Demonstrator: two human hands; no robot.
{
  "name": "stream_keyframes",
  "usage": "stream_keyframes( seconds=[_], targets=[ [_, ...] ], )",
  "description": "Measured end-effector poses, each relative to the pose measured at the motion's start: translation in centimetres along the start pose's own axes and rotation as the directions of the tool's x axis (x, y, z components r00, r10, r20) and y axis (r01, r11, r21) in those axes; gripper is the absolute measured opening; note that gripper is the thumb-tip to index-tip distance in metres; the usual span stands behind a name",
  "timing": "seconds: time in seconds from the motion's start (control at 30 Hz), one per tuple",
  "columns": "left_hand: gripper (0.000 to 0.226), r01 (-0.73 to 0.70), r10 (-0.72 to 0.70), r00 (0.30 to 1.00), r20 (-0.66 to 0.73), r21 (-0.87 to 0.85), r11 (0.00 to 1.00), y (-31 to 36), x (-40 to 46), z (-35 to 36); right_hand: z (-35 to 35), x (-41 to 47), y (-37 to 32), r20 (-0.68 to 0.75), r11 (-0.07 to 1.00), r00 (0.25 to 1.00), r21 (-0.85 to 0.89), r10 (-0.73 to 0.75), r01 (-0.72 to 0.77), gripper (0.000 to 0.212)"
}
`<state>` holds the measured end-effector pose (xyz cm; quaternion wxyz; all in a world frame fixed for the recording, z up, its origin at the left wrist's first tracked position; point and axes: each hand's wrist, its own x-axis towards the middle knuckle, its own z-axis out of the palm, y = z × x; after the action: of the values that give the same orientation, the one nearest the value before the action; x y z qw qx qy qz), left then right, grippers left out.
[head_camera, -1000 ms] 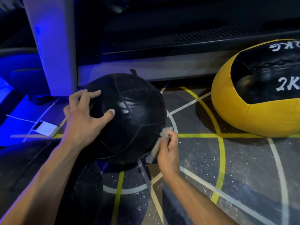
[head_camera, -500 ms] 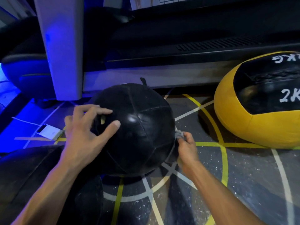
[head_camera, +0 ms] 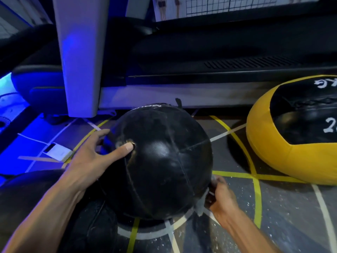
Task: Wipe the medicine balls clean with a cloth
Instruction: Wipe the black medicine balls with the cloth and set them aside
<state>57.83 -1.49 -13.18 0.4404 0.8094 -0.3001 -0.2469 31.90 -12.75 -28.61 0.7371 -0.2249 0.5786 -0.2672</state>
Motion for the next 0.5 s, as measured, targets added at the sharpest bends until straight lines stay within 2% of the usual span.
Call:
stream_keyframes(
  seconds=[0.13,0.2,0.33,0.4,0.5],
  targets=[
    [0.089,-0.093,0.098,0.994,0.052,-0.094,0.991,-0.1,-0.4,0.0,-0.9,-0.5,-1.1,-0.016,0.991,0.993,0.066,-0.119,0.12,0.03],
    [0.089,-0.199,0.205,0.977,0.057,-0.096,0.975,0.8,-0.5,0.1,-0.9,-0.5,-1.8,-0.013,0.989,0.991,0.056,-0.137,0.137,0.026],
    [0.094,-0.395,0.374,0.918,0.128,0.263,0.88,0.0,-0.9,2.1,-1.1,1.0,-0.6,-0.128,0.984,0.981,-0.126,-0.144,0.128,0.029],
    [0.095,-0.376,0.338,0.926,0.17,0.303,0.876,-1.3,-1.5,3.3,-2.2,1.0,0.9,-0.158,0.984,0.974,-0.105,-0.163,0.147,0.025],
    [0.094,-0.379,0.349,0.926,0.146,0.338,0.862,-2.8,-2.3,3.3,-1.9,0.0,0.7,-0.231,0.986,0.96,-0.099,-0.157,0.137,0.016]
  ],
)
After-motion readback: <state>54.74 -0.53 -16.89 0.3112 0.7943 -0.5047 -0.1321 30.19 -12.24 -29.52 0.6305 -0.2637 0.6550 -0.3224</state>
